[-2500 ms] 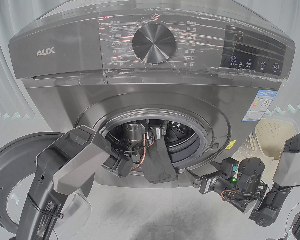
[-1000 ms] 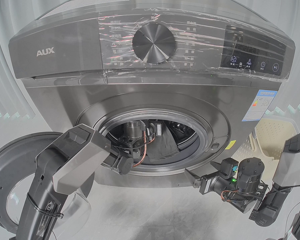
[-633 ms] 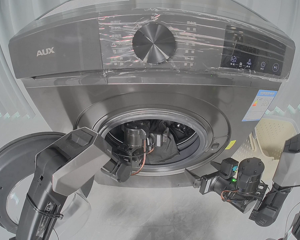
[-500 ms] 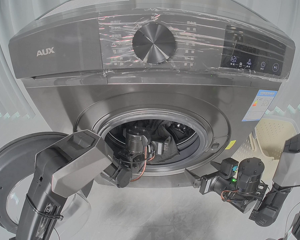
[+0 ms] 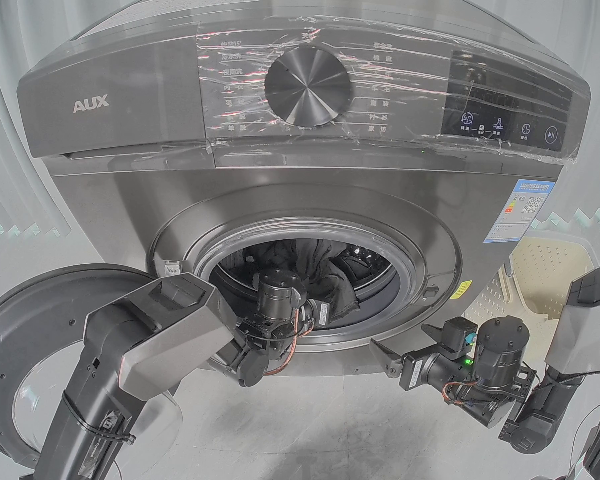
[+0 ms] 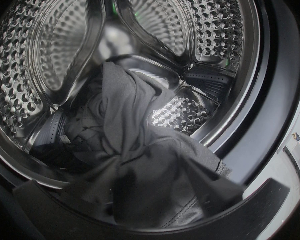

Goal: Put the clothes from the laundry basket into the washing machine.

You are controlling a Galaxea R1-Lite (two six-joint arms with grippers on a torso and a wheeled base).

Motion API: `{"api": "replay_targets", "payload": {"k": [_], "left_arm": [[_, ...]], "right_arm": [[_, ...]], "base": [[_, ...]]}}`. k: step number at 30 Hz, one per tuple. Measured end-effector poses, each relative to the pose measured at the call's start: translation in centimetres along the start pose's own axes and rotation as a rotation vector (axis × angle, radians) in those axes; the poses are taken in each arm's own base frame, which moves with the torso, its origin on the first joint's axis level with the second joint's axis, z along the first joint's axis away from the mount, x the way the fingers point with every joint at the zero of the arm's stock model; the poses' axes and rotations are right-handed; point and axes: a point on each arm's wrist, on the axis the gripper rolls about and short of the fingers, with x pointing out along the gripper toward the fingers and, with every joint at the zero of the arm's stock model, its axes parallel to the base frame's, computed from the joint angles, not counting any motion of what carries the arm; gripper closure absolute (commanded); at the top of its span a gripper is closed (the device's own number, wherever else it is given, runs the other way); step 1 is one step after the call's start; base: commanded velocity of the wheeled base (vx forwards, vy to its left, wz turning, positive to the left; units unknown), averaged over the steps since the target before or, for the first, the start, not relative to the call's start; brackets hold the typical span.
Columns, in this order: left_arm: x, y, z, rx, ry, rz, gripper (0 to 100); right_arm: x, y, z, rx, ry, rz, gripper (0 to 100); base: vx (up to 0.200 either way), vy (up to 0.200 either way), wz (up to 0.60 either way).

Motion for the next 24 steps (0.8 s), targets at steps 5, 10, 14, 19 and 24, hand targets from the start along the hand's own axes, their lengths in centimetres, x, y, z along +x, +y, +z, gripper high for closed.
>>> {"api": "replay_targets", "payload": {"k": [5,10,14,19,24], "left_arm": [[0.6,-0.1,-0.2,-0.007,-0.015,0.000,100],[1.3,-0.2,1.0,-0.021,-0.070,0.008,100],[2.2,0.5,3.2,-0.040,-0.157,0.041,100],[3.3,1.9,5.6,-0.061,-0.263,0.092,100],[4.1,3.4,6.5,-0.073,-0.317,0.131,100]], "right_arm": [[0.0,0.0,0.0,0.001,-0.001,-0.001,0],[0.0,0.0,0.0,0.001,-0.001,-0.001,0],[0.0,0.0,0.0,0.001,0.000,-0.001,0],[0.0,0.0,0.0,0.001,0.001,-0.002,0],[0.1,0.0,-0.1,0.000,0.003,-0.001,0]], "base": [[0.000,0.000,0.00],[0.000,0.000,0.00],[0.000,0.000,0.00],[0.000,0.000,0.00],[0.000,0.000,0.00]]}}
